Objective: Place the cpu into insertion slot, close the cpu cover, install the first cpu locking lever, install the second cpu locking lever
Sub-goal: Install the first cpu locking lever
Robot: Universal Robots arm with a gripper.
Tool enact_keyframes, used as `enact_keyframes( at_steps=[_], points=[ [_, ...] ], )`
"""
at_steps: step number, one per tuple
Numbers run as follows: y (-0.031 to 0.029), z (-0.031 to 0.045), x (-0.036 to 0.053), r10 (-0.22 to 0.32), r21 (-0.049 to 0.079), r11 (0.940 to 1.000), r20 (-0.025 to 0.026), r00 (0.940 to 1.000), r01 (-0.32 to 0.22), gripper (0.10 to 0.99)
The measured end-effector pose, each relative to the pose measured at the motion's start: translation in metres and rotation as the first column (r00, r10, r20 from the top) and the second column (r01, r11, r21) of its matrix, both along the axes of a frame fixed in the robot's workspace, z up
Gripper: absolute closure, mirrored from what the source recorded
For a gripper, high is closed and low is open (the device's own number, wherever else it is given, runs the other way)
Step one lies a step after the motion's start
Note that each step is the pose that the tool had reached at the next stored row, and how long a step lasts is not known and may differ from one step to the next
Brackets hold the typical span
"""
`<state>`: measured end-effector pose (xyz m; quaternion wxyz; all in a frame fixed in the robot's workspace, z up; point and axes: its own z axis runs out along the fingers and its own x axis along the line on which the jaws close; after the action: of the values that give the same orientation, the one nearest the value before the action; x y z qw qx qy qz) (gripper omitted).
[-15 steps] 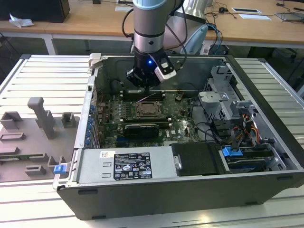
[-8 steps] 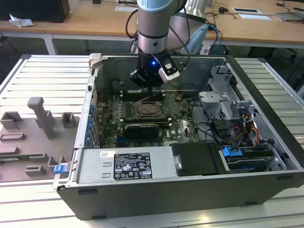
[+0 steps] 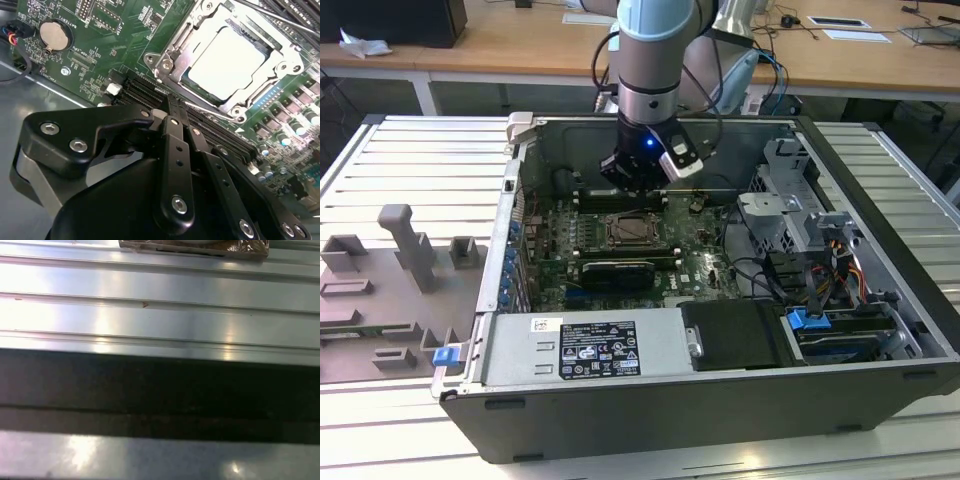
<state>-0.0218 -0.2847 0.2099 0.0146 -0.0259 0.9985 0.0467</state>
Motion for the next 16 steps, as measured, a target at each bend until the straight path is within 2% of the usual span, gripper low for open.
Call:
enact_keyframes(
  at_steps=[3, 6, 8, 16],
  points=[
    [0.0003, -0.0053, 0.0008, 0.0, -0.003, 1.0, 0.0, 1.0, 0.0, 0.98],
    [0.0004, -0.0074, 0.001, 0.0, -0.008, 1.0, 0.0, 1.0, 0.0, 0.98],
    [0.0003, -0.0075, 0.001, 0.0, -0.012, 0.9999, -0.0001, 1.0, 0.0, 0.98],
    [0.0004, -0.0038, 0.001, 0.0, -0.013, 0.9999, 0.0, 1.0, 0.0, 0.98]
  ],
)
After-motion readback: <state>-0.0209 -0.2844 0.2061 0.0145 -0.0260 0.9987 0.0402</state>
